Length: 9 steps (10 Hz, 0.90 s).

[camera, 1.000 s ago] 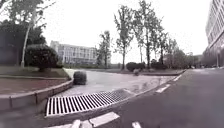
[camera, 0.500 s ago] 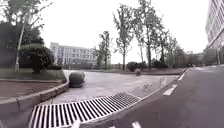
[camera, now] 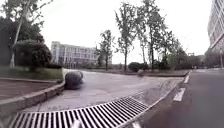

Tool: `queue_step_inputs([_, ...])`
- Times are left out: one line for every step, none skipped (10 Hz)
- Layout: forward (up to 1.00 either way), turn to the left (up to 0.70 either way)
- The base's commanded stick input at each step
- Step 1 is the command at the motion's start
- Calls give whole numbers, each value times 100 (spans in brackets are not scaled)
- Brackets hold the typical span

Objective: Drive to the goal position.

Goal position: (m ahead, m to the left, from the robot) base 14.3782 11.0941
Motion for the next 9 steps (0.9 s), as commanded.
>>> queue_step_inputs([70,0])
queue_step_inputs([70,0])
queue_step_inputs([70,0])
queue_step_inputs([70,0])
queue_step_inputs([70,0])
queue_step_inputs([70,0])
queue_step_inputs([70,0])
queue_step_inputs([70,0])
queue_step_inputs([70,0])
